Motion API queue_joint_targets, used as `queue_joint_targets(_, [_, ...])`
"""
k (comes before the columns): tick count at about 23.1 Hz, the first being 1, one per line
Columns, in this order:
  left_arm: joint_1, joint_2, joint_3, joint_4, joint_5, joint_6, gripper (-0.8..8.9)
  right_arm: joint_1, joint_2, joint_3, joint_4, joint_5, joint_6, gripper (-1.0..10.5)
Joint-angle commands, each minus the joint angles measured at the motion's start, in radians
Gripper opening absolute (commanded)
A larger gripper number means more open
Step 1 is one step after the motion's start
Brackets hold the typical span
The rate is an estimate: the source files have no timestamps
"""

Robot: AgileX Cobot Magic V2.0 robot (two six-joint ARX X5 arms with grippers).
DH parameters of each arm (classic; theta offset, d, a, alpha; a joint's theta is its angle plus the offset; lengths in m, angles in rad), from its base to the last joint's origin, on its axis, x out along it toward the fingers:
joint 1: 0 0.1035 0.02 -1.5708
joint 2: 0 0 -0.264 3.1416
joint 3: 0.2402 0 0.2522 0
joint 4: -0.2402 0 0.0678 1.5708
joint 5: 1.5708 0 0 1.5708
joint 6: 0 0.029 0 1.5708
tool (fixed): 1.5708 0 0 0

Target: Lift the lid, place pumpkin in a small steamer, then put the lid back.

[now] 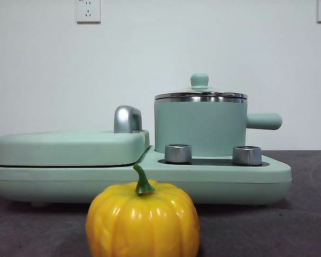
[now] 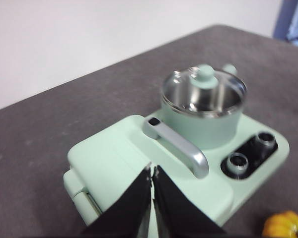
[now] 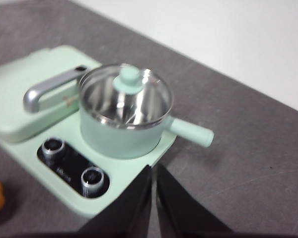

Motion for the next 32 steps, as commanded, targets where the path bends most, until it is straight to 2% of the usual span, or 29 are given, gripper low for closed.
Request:
queue_joint_targets(1, [-0.022,0.016,0.021,0.009,0.008,0.125,0.07,0.023,0.013,0.019,-0.008,0.023,-0.074,0.1])
queue_joint_targets(4, [-0.042,0.028,0.021,0.011,0.008,0.166,0.07,0.043,0.025,0.019,-0.023,0.023,-0.120,0.2])
queue_joint_targets(7, [-0.053,0.035,0.021,0.023,0.008,0.156,0.16,0.059,0.028,0.019,-0.028,0.023,-0.131,0.9])
queue_joint_targets(11, [-0.056,0.035,0.021,0.024,0.008,0.127,1.68,0.065,0.031,0.019,-0.027,0.023,-0.130,2.0])
queue_joint_targets(14, [-0.056,0.035,0.021,0.025,0.008,0.090,2.30,0.065,0.031,0.019,-0.026,0.023,-0.130,2.9])
queue_joint_targets(22, [-0.075,0.095,0.021,0.125,0.007,0.040,2.30,0.065,0.051,0.019,-0.023,0.073,-0.109,2.9])
queue_joint_targets(32, [-0.195,0.363,0.021,0.391,0.007,0.006,2.27,0.085,0.070,0.019,-0.010,0.075,-0.090,2.9])
